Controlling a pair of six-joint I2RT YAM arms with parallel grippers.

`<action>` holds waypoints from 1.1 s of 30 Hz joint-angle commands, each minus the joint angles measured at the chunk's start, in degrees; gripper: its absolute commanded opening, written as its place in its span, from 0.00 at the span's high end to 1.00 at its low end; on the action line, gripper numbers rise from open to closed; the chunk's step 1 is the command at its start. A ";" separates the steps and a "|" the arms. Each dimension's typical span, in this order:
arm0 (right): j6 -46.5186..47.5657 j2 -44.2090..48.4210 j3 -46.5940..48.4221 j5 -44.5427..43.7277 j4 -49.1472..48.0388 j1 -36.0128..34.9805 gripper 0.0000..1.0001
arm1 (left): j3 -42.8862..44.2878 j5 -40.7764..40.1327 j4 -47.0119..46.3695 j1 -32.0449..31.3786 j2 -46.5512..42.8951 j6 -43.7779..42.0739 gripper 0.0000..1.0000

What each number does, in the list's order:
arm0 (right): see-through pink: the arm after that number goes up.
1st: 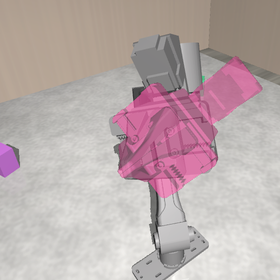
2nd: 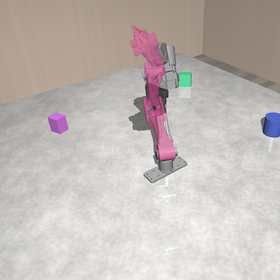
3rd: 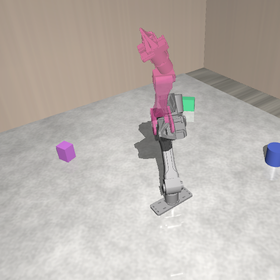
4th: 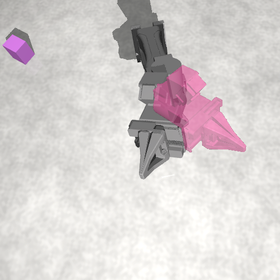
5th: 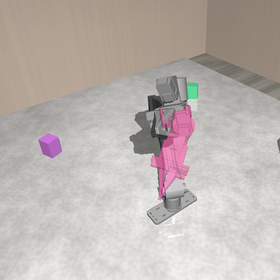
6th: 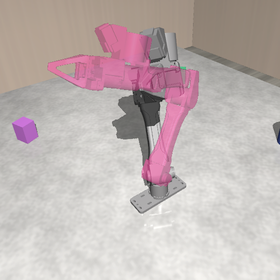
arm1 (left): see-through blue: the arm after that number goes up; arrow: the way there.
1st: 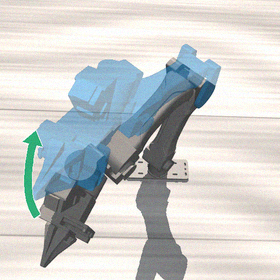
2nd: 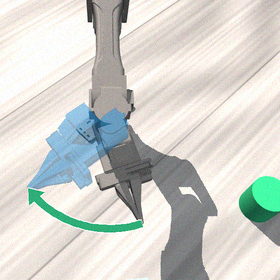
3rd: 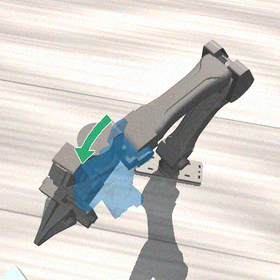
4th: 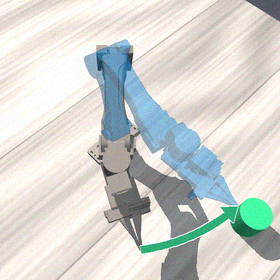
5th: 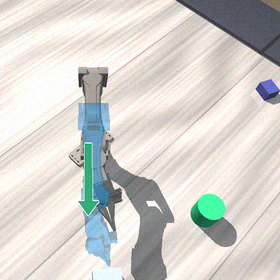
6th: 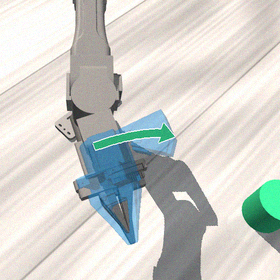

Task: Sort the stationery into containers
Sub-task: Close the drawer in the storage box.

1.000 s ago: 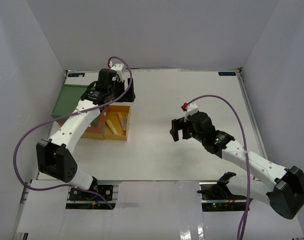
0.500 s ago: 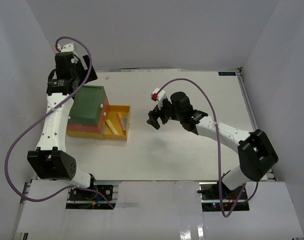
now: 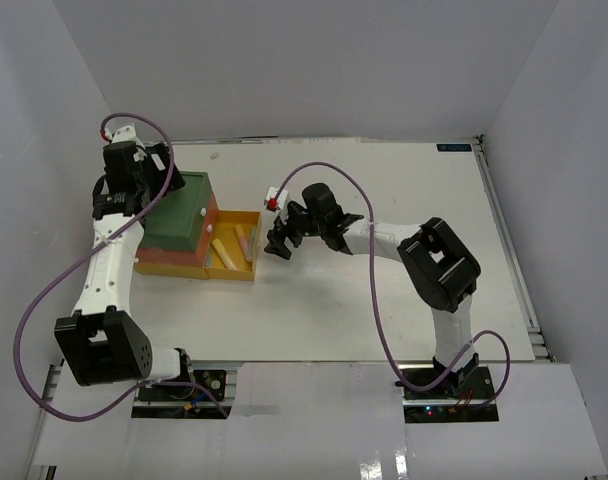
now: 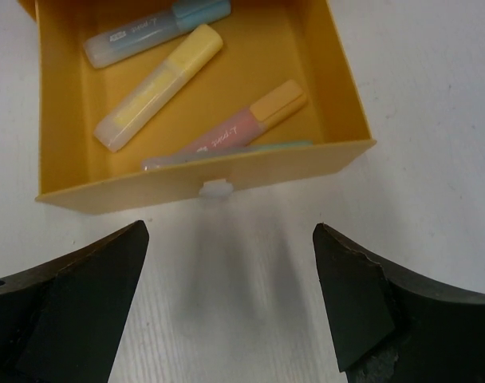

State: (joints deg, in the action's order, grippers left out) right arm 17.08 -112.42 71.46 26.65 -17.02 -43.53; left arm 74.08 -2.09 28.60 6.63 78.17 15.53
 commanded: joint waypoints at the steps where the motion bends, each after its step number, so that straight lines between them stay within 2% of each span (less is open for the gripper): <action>1: 1.03 -3.57 5.52 1.65 -6.97 -1.21 0.10 | -4.28 4.70 -2.58 -0.13 -2.32 1.08 0.02; 8: -0.20 -11.85 13.43 4.37 -8.38 -2.88 0.05 | -11.49 12.27 -7.59 -0.04 -3.90 3.72 0.02; 14: -2.31 -17.47 18.62 7.71 -12.59 -4.63 0.00 | -16.69 15.53 -11.98 -0.04 -4.08 3.98 0.02; 16: -2.93 -19.58 20.46 9.11 -13.22 -5.16 0.04 | -18.18 17.11 -13.39 -0.13 -3.90 3.98 0.02; 27: -9.34 -31.17 37.59 9.20 -19.36 -6.92 0.10 | -21.09 20.81 -16.64 -0.13 -3.20 4.95 0.02; 33: -12.42 -34.10 41.04 9.30 -21.48 -7.71 0.13 | -21.35 21.69 -17.00 -0.13 -3.29 5.30 0.02</action>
State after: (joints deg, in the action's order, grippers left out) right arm 6.63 -145.71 110.15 35.38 -33.95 -49.89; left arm 55.96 16.19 -0.03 6.92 72.66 18.55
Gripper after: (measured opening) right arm 0.874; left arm 0.979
